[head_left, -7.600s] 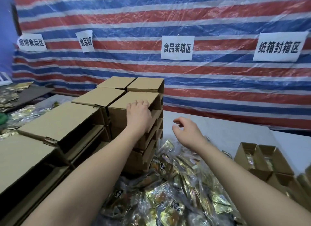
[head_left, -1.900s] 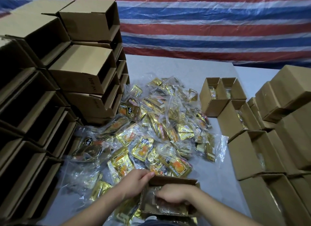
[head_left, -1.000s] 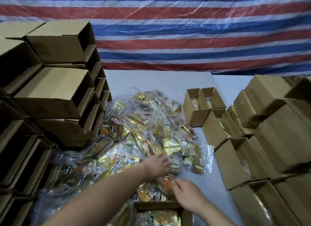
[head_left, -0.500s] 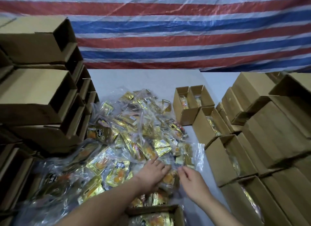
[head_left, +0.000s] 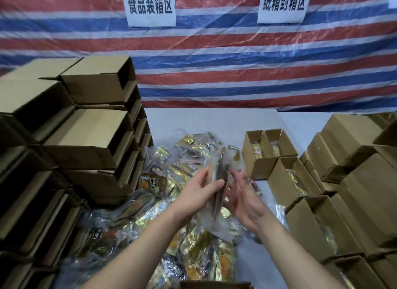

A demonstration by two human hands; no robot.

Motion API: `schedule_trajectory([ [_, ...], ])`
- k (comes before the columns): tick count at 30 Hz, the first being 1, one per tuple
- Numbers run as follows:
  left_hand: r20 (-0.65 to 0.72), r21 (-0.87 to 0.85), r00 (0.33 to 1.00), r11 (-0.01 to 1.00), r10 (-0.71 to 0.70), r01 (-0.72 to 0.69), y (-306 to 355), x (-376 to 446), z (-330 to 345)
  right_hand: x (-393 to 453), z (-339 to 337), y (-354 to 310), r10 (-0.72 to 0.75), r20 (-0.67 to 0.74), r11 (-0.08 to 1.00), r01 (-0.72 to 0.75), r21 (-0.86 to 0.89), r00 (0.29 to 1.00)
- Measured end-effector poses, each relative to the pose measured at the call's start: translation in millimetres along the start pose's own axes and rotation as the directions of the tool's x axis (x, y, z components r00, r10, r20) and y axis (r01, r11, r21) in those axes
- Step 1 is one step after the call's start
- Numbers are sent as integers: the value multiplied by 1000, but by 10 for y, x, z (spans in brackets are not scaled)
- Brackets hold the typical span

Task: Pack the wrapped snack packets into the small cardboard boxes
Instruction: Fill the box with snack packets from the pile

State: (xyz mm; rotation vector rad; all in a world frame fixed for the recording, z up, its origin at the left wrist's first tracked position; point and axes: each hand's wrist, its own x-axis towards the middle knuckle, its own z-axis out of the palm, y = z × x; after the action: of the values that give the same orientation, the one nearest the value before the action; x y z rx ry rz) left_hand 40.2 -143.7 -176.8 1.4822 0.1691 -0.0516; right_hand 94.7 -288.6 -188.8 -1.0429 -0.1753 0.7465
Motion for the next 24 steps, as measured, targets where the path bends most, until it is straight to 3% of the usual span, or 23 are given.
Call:
schedule_trajectory([
  [1, -29, 64, 999, 997, 42, -40, 37, -11, 41, -1, 96, -12, 17, 9, 999, -17, 43, 1000],
  [3, -69, 353, 985, 927, 158, -125, 70, -8, 120, -1, 205, -16, 35, -19, 995, -33, 98, 999],
  [6, -57, 746, 973, 657, 223, -107, 41, 36, 162, -10, 263, -67, -3, -44, 997, 6, 75, 999],
  [8, -40, 862, 975, 501, 219, -77, 69, 61, 154, -29, 277, -105, -7, -43, 993, 12, 114, 999],
  [10, -8, 889, 973, 447, 231, -99, 140, 46, 172, -47, 285, -115, -8, -12, 985, 10, 171, 1000],
  [13, 35, 844, 968, 512, 249, -162, 270, -56, 155, -88, 277, -157, -47, 1, 971, 45, 235, 999],
  [15, 43, 754, 966, 627, 253, -198, 312, -182, 46, -135, 208, -237, -112, 1, 965, 108, 238, 994],
  [18, -32, 594, 990, 799, 139, -93, 158, -462, -285, -293, 71, -369, -175, 47, 975, 166, 148, 983],
  [21, 54, 633, 991, 771, -126, 63, -313, -848, -578, -507, -42, -331, -157, 140, 988, 156, 18, 978],
  [24, 127, 644, 945, 749, -303, 154, -915, -1184, -689, -679, -86, -59, -4, 238, 987, 43, -158, 971],
])
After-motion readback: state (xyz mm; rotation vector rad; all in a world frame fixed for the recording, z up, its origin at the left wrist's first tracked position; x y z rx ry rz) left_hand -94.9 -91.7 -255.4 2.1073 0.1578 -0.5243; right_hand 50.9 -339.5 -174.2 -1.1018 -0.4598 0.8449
